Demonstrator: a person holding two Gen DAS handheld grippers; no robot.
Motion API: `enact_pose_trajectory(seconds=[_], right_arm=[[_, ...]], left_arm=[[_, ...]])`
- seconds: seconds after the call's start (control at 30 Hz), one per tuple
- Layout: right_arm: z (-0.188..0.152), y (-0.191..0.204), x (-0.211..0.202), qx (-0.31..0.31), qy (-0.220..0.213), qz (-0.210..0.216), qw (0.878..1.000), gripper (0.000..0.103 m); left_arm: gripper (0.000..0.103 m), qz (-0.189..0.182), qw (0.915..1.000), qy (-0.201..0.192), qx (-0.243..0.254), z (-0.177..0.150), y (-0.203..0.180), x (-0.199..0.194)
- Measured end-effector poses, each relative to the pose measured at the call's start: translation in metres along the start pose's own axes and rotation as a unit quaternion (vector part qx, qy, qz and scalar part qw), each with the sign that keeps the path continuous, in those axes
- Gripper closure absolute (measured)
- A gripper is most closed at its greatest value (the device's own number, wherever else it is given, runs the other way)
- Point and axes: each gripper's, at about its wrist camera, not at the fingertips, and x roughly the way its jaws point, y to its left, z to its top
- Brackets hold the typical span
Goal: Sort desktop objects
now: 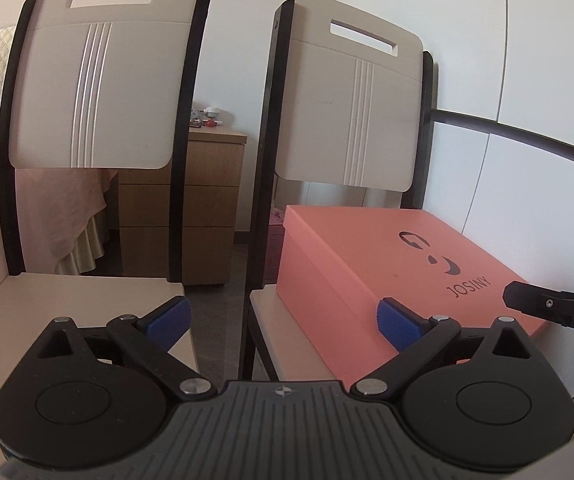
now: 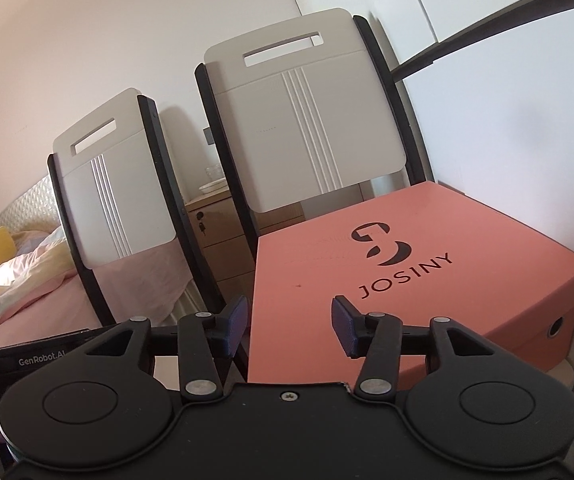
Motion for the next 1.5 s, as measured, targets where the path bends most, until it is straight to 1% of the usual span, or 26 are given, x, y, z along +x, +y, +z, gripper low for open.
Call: enact_pose_trajectory(seconds=[0.07,0.13,0.2,0.3,0.37,0.4,0.43,0.5,0.63,0.77,0.9,1.0,1.07,1.2,1.33,1.5], right_arm=[[0.0,0.006,0.004,-0.002,0.002,0.004,1.0,0.052],[-0.001,0.013,0.006,-0.007,0.003,0.008,1.0,0.048],[-0.002,0.021,0.008,-0.01,0.004,0.013,1.0,0.046],[-0.006,0.034,0.012,-0.01,0.005,0.021,1.0,0.042],[-0.009,0.043,0.013,-0.008,0.006,0.028,1.0,0.035],[-0.01,0.048,0.013,-0.009,0.006,0.032,0.999,0.03],[-0.012,0.054,0.013,-0.013,0.005,0.037,0.999,0.027],[-0.016,0.066,0.014,-0.02,0.005,0.044,0.999,0.025],[-0.024,0.086,0.014,-0.032,0.006,0.06,0.998,0.014],[-0.032,0.1,0.012,-0.043,0.001,0.075,0.996,0.005],[-0.038,0.107,0.01,-0.046,-0.008,0.07,0.996,0.001],[-0.044,0.111,0.011,-0.046,-0.006,0.067,0.997,0.001],[-0.05,0.115,0.011,-0.054,-0.005,0.065,0.996,0.001],[-0.062,0.123,0.011,-0.068,-0.003,0.06,0.996,0.001],[-0.069,0.128,0.009,-0.067,-0.014,0.058,0.996,0.001],[-0.074,0.131,0.014,-0.061,-0.018,0.053,0.997,0.001]], left_arm=[[0.002,0.006,1.0,-0.001,0.0,0.001,0.007,-0.005],[0.002,0.013,0.9999,0.0,-0.002,0.001,0.015,-0.009],[0.002,0.02,0.9998,0.001,-0.006,0.0,0.023,-0.014],[0.002,0.035,0.9994,0.004,0.003,-0.001,0.032,-0.023],[0.002,0.046,0.9989,0.002,0.012,-0.002,0.036,-0.03],[0.002,0.048,0.9988,0.001,0.015,-0.002,0.038,-0.033],[0.002,0.048,0.9987,0.0,0.016,-0.002,0.04,-0.037],[0.002,0.053,0.9985,-0.004,0.013,-0.003,0.044,-0.044],[0.002,0.063,0.9979,-0.013,0.008,-0.006,0.052,-0.056],[0.002,0.076,0.9969,-0.016,0.006,-0.013,0.063,-0.063],[0.002,0.084,0.9964,-0.011,-0.001,-0.018,0.075,-0.066],[0.002,0.092,0.9956,-0.015,-0.008,-0.022,0.083,-0.07],[0.002,0.093,0.9953,-0.024,-0.01,-0.025,0.086,-0.072],[0.0,0.092,0.9949,-0.041,0.006,-0.031,0.088,-0.077],[0.0,0.101,0.9931,-0.06,0.009,-0.038,0.095,-0.084],[0.0,0.119,0.9908,-0.064,0.005,-0.047,0.105,-0.084]])
